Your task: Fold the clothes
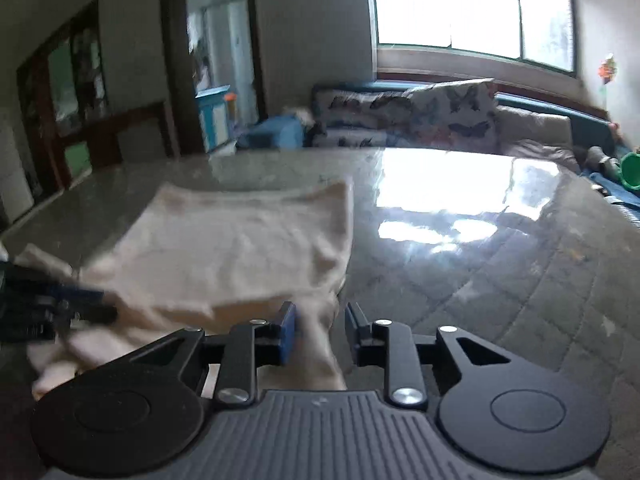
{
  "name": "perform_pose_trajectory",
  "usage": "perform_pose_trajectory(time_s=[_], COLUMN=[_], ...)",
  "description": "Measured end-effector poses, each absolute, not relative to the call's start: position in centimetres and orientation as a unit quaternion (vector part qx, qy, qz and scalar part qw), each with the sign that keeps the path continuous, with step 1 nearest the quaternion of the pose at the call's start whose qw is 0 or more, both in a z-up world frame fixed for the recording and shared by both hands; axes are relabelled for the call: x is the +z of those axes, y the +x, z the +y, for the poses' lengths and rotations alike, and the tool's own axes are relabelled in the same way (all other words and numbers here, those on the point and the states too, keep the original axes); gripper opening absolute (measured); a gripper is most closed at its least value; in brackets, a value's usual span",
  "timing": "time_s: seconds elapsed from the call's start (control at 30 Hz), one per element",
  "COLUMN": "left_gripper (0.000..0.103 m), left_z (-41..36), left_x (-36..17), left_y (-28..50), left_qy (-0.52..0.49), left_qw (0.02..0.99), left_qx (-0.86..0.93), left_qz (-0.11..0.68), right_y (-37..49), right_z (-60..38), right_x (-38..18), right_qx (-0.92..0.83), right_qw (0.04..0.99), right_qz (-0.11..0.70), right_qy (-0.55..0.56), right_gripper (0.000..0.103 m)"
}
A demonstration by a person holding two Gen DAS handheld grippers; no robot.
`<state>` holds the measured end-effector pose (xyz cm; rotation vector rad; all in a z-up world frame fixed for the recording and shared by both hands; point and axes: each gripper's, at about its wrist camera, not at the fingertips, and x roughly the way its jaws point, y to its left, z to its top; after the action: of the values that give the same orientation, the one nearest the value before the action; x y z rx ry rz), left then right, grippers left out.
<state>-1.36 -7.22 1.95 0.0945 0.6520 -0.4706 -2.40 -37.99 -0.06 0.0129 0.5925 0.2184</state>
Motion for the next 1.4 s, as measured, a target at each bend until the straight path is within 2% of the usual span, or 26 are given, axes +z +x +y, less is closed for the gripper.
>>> perform_pose_trajectory(time_s=[0.17,0.2,0.23,0.43,0.67,1.0,1.1,1.23,1.4], left_gripper=[0.021,0.021,0.021,0.024,0.024,0.024,0.024,0.024,0.027], left_z=[-7.2,-7.2,-7.2,-6.5,-7.5,-9.1,-9.1,-9.1,-9.0], left_x=[2.1,2.0,2.0,2.0,3.3,1.9,1.8,1.9,1.7], left_y=[-1.2,-1.3,-1.4,-1.8,-2.8,-2.7,-2.6,-2.7,-2.7], left_qy=[0.048,0.052,0.056,0.061,0.064,0.083,0.081,0.083,0.080], left_qw=[0.921,0.922,0.922,0.924,0.928,0.912,0.912,0.912,0.913], left_qx=[-0.223,-0.220,-0.217,-0.213,-0.232,-0.262,-0.261,-0.261,-0.261], left_qz=[0.314,0.315,0.315,0.312,0.284,0.304,0.306,0.305,0.304], right_y=[-0.8,-0.3,0.1,-0.2,-0.3,-0.5,-0.7,-1.4,-1.8], right_z=[-37.3,-37.3,-37.5,-41.6,-42.4,-40.3,-40.2,-39.4,-41.0], right_x=[-0.6,-1.1,-1.5,-0.7,-1.3,-2.1,-2.0,-1.2,-0.3], right_qx=[0.112,0.103,0.095,0.074,0.103,0.136,0.149,0.139,0.084], right_qw=[0.944,0.942,0.941,0.946,0.934,0.934,0.934,0.945,0.953], right_qz=[0.309,0.319,0.323,0.305,0.331,0.322,0.317,0.294,0.288], right_qy=[-0.010,-0.015,-0.014,0.087,0.089,0.069,0.068,0.041,0.040], right_gripper=[0.025,0.027,0.035,0.033,0.032,0.032,0.012,0.003,0.000])
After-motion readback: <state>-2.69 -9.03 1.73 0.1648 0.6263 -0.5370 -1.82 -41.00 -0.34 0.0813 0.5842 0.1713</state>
